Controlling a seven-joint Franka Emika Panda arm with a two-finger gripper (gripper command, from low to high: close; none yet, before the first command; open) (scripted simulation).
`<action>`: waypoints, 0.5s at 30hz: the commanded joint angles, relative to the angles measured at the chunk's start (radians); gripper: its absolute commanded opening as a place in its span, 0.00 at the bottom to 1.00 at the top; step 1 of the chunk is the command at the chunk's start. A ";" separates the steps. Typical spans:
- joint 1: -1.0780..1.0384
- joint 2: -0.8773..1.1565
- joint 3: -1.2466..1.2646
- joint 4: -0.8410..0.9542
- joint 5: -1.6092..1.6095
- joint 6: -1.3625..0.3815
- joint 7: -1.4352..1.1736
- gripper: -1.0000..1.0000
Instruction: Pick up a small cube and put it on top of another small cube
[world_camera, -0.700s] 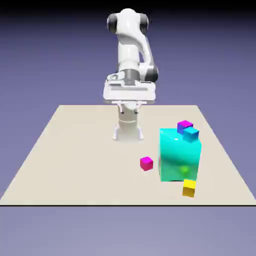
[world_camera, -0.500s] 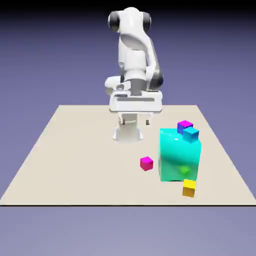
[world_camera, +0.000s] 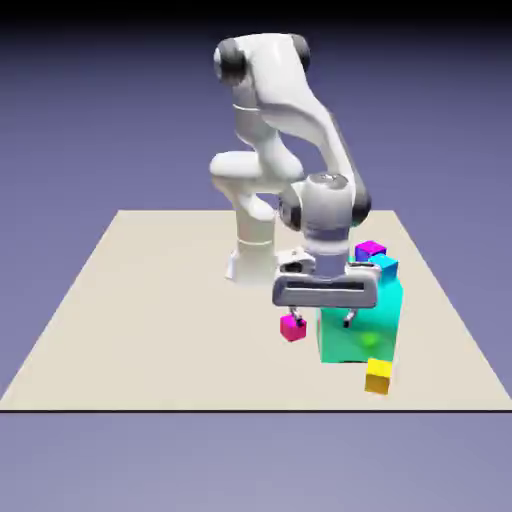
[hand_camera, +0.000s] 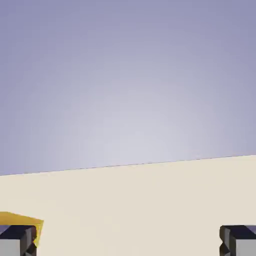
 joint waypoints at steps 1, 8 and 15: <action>-0.008 0.036 0.020 0.026 -0.005 -0.027 0.023 0.50; -0.065 0.290 0.162 0.210 -0.044 -0.217 0.187 0.50; -0.122 0.544 0.304 0.394 -0.082 -0.406 0.351 0.50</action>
